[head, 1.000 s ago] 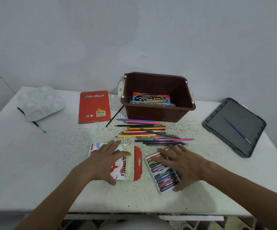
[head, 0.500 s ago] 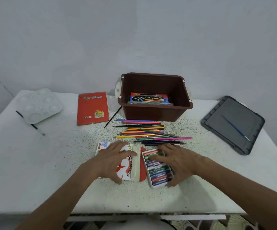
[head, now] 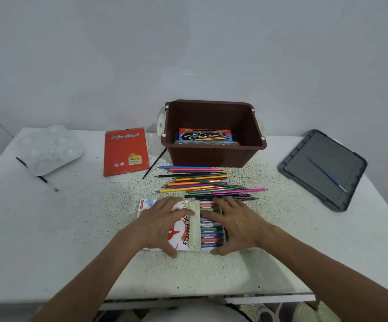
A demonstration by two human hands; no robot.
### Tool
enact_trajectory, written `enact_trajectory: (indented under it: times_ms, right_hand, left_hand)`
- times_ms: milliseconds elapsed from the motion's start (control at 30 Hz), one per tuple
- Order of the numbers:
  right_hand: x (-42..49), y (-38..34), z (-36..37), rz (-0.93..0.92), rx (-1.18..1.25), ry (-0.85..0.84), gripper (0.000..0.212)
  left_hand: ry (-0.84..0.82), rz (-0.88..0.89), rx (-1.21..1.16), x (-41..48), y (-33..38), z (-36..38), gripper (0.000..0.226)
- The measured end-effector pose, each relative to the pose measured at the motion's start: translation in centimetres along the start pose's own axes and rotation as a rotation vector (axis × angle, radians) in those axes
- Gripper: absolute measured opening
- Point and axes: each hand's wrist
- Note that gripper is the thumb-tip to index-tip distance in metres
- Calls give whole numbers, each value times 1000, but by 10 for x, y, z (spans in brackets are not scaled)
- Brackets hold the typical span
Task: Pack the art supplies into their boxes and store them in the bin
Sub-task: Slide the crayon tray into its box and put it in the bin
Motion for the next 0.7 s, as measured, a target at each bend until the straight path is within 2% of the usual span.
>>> enact_trajectory:
  times_ms: [100, 233, 367, 467, 567, 633, 700]
  right_hand:
    - [3, -5, 8, -3, -1, 117, 101]
    - [10, -15, 15, 8, 28, 180, 97]
    - [-3, -13, 21, 55, 215, 184, 100]
    - [-21, -12, 27, 201, 278, 340, 75]
    - [-31, -11, 38, 481, 337, 494, 43]
    - [-28, -15, 45, 618, 502, 584, 32]
    - [-19, -25, 47, 664, 616, 656, 25]
  left_hand:
    - [5, 10, 2, 3, 2, 2, 113]
    - [7, 38, 12, 6, 9, 1, 113]
    - [10, 41, 0, 3, 8, 1, 110]
    - [13, 47, -9, 2, 8, 0, 109]
    - [14, 49, -4, 3, 6, 1, 108]
    - [22, 54, 0, 3, 6, 2, 108]
    - [31, 59, 3, 3, 5, 3, 108]
Point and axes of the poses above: each hand's wrist, its own x-axis towards the middle knuckle, its own z-axis out of the palm, y = z × x, and after that the axes turned 14 degrees about -z, right-handed
